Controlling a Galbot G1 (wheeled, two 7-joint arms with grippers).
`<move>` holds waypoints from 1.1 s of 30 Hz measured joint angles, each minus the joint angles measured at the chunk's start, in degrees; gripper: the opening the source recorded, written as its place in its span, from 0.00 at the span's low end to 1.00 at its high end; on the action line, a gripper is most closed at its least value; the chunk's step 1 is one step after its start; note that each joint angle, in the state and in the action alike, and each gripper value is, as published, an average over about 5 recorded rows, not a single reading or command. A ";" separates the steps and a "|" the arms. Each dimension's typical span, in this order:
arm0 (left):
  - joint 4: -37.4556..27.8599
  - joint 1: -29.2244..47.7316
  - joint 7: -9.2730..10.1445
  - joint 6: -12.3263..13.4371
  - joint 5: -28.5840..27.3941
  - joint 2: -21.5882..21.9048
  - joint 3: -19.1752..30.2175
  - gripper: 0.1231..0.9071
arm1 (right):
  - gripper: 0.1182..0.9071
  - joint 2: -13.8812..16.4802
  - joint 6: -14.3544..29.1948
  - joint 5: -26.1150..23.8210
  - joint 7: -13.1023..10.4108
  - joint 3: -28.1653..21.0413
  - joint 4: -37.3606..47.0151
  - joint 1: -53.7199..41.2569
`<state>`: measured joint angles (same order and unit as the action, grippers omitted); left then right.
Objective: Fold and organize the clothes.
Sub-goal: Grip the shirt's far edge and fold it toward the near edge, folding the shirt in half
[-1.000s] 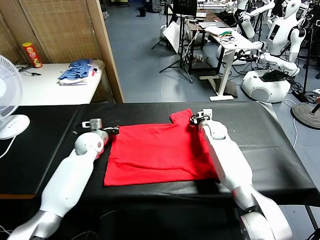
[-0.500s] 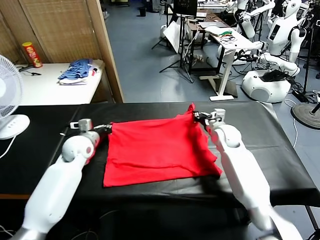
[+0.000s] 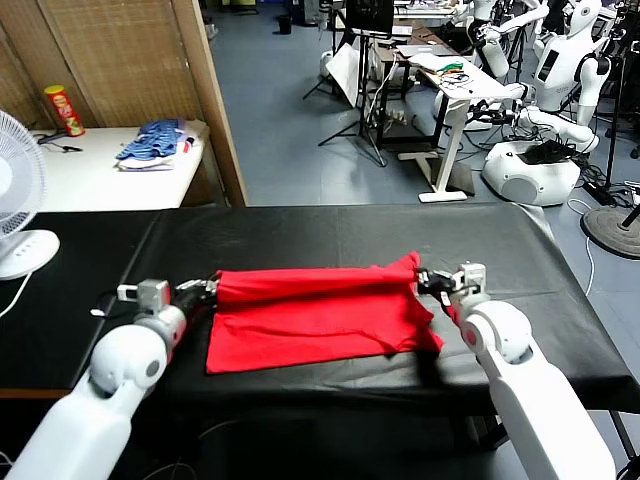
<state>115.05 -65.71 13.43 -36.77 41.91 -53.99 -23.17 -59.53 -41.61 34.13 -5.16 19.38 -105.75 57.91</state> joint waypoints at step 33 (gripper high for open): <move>-0.41 -1.18 2.49 1.68 2.45 -4.82 0.39 0.86 | 0.86 -4.61 8.21 -4.96 -1.91 2.28 2.96 -1.14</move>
<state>114.64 -66.88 15.91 -35.10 44.36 -58.81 -22.78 -64.15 -33.40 29.17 -7.06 21.66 -102.79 56.77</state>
